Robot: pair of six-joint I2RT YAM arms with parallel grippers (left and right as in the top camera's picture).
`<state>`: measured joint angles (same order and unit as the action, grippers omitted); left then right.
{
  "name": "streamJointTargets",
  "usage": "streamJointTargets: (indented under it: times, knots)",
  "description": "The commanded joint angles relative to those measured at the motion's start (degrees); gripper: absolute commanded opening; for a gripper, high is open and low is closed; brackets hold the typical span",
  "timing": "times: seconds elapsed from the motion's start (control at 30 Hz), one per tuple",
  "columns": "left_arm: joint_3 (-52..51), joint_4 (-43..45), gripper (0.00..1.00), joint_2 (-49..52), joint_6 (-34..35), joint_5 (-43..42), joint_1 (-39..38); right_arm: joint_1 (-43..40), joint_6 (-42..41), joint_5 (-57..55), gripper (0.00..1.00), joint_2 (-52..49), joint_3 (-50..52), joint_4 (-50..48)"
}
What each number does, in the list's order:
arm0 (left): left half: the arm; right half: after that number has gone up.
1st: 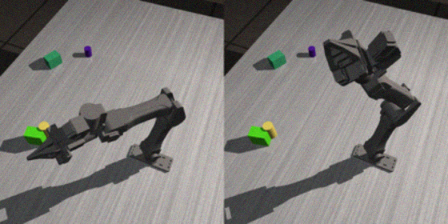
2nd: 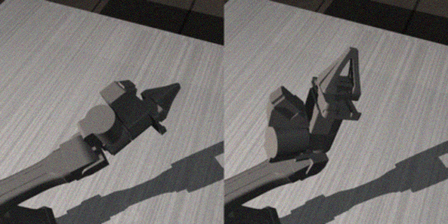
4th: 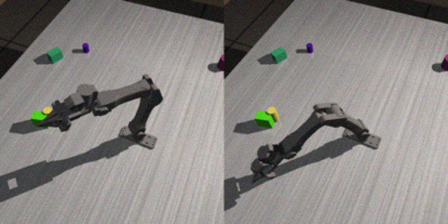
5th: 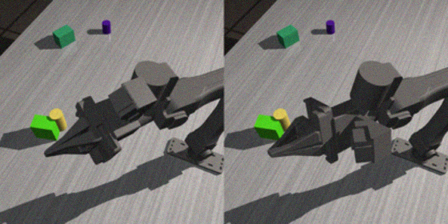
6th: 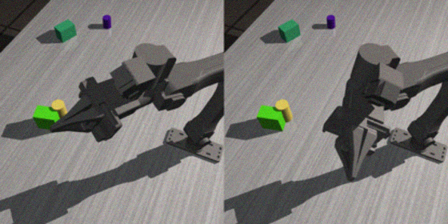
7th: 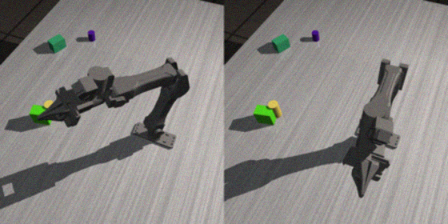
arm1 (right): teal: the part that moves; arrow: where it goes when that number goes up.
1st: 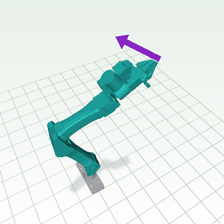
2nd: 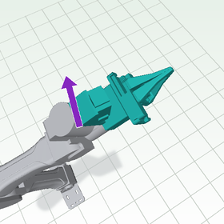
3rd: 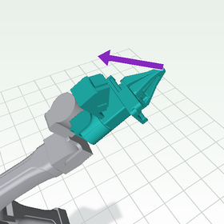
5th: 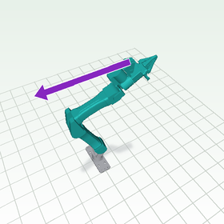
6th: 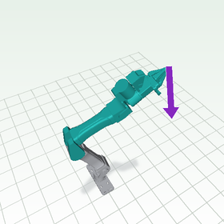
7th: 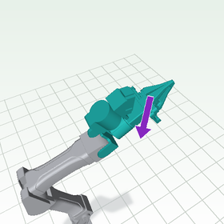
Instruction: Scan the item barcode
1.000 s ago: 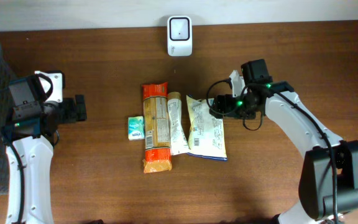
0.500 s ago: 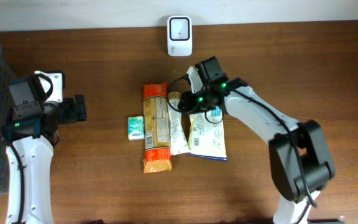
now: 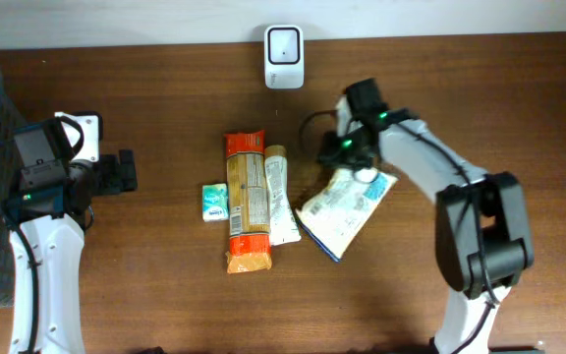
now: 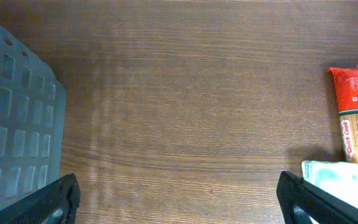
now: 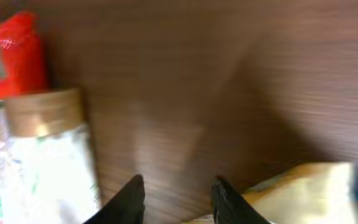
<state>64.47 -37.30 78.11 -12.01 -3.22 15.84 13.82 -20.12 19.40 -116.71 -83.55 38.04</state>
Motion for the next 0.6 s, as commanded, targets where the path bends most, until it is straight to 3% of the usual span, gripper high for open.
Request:
streamJointTargets:
  times: [0.0, 0.17, 0.27, 0.33, 0.43, 0.53, 0.57]
  knots:
    - [1.05, 0.11, 0.99, -0.22, -0.52, -1.03, 0.15, -5.25, 2.58, -1.9, 0.36, -0.66, -3.69, 4.44]
    - [1.05, 0.09, 0.99, -0.22, -0.52, -1.03, 0.15, -12.31, 10.51, -0.7, 0.41, -0.66, -8.98, 16.02]
    - [1.05, 0.09, 0.99, -0.22, -0.52, -1.03, 0.15, -17.44, 19.65, 3.3, 0.54, -0.66, -14.45, 25.22]
    - [1.05, 0.11, 0.99, -0.22, -0.52, -1.03, 0.15, -20.98, 24.39, 4.37, 0.58, -0.66, -15.37, 28.44]
    - [1.05, 0.11, 0.99, -0.22, -0.52, -1.03, 0.15, -24.52, 31.54, 4.39, 0.84, -0.79, -12.0, 29.14]
    - [1.05, 0.11, 0.99, -0.22, -0.52, -1.03, 0.15, -25.11, 38.38, 5.25, 0.99, -0.79, -5.55, 27.47]
    - [1.05, 0.11, 0.99, -0.22, -0.52, -1.03, 0.15, -25.11, 40.52, 6.6, 0.99, -0.79, -4.17, 27.06]
